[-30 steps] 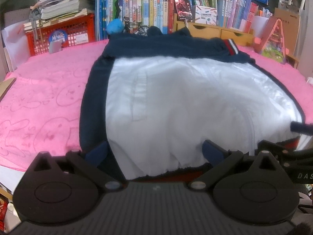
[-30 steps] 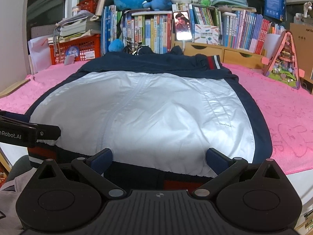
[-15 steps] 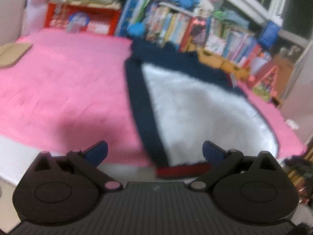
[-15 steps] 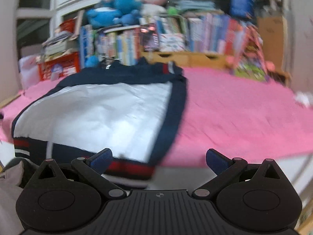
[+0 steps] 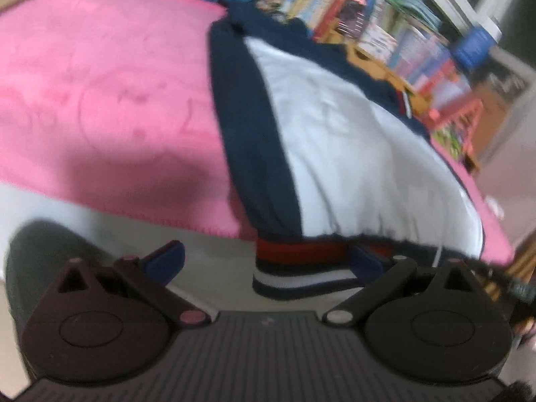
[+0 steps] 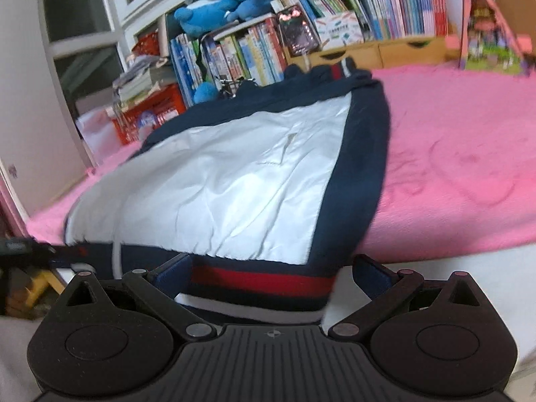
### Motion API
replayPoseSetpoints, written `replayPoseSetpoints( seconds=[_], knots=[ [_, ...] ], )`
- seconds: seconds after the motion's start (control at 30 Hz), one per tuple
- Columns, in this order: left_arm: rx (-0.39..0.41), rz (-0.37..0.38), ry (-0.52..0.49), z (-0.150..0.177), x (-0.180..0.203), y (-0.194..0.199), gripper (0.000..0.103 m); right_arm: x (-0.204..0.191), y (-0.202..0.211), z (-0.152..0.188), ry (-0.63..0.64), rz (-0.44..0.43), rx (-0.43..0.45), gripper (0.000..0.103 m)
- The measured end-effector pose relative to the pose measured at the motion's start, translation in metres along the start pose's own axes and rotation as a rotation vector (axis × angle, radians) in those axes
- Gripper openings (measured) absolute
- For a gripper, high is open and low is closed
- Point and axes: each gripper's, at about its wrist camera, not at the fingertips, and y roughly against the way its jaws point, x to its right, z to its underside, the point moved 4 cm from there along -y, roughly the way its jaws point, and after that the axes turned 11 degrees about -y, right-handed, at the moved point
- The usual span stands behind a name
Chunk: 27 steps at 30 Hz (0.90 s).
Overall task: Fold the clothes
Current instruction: 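Grasp the striped hem band with both grippers and lift it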
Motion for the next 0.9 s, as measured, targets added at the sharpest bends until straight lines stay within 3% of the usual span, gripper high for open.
replayPoseSetpoints(
  seconds=[0.03,0.07,0.1,0.13,0.2,0.33,0.47,0.57,0.67,0.8,0.9],
  knots=[
    [0.027,0.004,0.018,0.001,0.001,0.002,0.096,-0.001,-0.002,0.001,-0.023,-0.016,-0.025,0.095],
    [0.053,0.009,0.036,0.002,0.001,0.005,0.077,-0.005,-0.001,0.001,-0.02,-0.018,-0.036,0.088],
    [0.078,0.038,0.005,0.002,0.008,0.011,0.05,-0.009,0.001,0.002,-0.011,-0.016,-0.044,0.084],
    [0.103,0.051,-0.039,0.0,0.016,0.021,0.043,-0.014,0.007,0.002,0.005,-0.021,-0.046,0.08],
    [0.167,0.076,-0.117,-0.004,0.03,0.041,0.043,-0.022,0.026,0.0,0.025,-0.068,-0.026,0.067],
    [0.259,0.161,-0.109,-0.028,0.039,0.066,0.04,-0.036,0.06,-0.016,0.032,-0.163,0.054,0.064],
    [0.316,0.233,-0.091,-0.074,0.042,0.066,0.04,-0.06,0.063,-0.052,0.068,-0.212,0.121,0.06],
    [0.375,0.183,-0.155,-0.115,0.052,0.058,0.04,-0.084,0.039,-0.092,0.093,-0.208,0.156,0.057],
    [0.362,0.109,-0.187,-0.144,0.054,0.03,0.04,-0.093,-0.006,-0.132,0.082,-0.137,0.158,0.057],
    [0.28,-0.011,-0.265,-0.152,0.054,-0.008,0.04,-0.073,-0.067,-0.157,0.016,0.027,0.089,0.057],
    [0.244,-0.024,-0.325,-0.127,0.049,-0.005,0.053,-0.049,-0.059,-0.15,0.0,0.042,0.102,0.06]
  ],
)
